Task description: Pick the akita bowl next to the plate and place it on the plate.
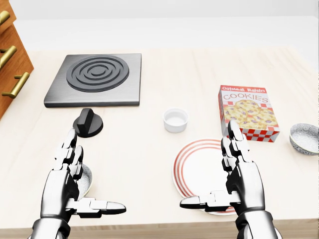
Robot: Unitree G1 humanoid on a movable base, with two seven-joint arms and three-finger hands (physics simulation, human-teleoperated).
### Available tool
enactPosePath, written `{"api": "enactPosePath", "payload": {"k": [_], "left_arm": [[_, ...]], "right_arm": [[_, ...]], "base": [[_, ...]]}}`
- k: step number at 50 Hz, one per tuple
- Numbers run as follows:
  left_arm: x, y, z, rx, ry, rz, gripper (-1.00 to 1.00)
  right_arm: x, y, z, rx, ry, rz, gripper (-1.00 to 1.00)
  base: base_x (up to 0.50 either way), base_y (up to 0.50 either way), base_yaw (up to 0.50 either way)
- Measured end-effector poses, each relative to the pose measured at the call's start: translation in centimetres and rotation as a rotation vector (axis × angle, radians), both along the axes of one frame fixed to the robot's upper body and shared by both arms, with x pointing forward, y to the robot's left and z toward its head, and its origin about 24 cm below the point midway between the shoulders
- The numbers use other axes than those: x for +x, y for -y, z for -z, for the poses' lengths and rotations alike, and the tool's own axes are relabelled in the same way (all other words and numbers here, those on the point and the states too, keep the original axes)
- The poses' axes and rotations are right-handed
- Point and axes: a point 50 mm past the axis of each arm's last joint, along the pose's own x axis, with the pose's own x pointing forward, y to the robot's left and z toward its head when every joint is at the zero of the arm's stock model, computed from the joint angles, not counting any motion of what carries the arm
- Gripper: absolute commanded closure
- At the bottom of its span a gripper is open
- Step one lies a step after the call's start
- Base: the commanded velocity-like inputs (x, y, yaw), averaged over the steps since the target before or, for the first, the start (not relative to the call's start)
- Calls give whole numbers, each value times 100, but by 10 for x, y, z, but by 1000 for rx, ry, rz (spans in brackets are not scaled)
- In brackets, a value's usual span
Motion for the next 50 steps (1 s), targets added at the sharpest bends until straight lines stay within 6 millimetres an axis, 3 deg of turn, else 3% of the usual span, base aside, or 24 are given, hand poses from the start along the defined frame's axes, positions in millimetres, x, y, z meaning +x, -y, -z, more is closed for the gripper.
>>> {"api": "enactPosePath", "payload": {"k": [50], "left_arm": [[-1, 0, 0, 3, 0, -1, -100]], "right_arm": [[-1, 1, -1, 7, 2, -4, -100]], "base": [[0, -11, 0]]}}
